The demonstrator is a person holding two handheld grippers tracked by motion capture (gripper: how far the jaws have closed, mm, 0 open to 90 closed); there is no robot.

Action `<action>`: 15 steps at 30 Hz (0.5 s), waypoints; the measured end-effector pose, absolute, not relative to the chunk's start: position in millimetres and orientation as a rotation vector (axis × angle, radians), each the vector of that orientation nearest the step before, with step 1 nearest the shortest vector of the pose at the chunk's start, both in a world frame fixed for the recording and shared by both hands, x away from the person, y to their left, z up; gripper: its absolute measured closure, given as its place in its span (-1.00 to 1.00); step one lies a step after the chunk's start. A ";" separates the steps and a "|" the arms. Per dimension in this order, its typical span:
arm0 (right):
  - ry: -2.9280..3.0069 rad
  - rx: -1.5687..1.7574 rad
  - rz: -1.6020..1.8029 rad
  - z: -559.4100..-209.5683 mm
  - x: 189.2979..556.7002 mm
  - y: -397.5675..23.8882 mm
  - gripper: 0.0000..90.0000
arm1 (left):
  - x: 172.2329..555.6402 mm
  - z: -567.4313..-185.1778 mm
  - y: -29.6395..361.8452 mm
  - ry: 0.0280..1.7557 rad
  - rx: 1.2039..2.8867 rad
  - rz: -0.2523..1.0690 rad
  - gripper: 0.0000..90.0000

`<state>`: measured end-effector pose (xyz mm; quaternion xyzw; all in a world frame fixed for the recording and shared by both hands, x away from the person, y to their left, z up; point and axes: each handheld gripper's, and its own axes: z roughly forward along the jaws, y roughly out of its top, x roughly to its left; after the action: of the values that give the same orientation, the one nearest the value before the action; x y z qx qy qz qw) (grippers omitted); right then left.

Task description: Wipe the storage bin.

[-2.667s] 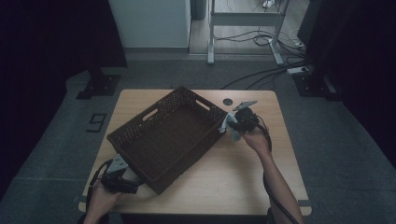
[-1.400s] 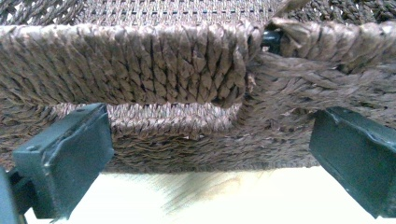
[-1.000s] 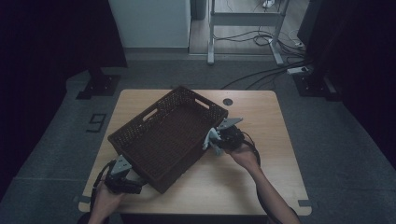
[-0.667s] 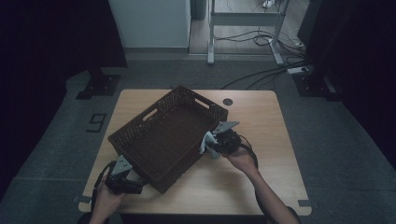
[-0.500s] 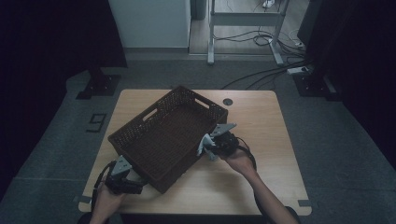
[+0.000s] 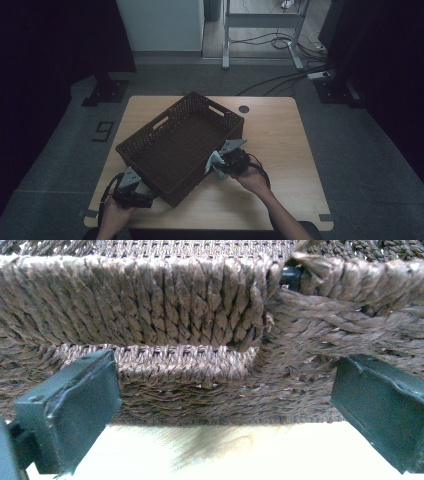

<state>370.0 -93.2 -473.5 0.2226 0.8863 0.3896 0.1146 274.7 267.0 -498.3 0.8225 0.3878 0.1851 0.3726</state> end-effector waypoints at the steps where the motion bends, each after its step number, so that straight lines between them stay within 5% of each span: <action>1: 2.598 0.652 1.142 -473.5 370.0 -93.2 0.56 | 274.7 -498.3 267.0 0.994 2.108 0.474 -1.00; 15: 2.643 0.586 1.170 -475.2 346.5 -70.4 0.56 | 274.3 -498.8 265.6 0.999 2.103 0.477 -1.00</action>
<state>346.5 -70.4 -475.2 0.1977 0.8920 0.3950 0.0961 274.3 265.6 -498.8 0.8208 0.3900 0.1862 0.3734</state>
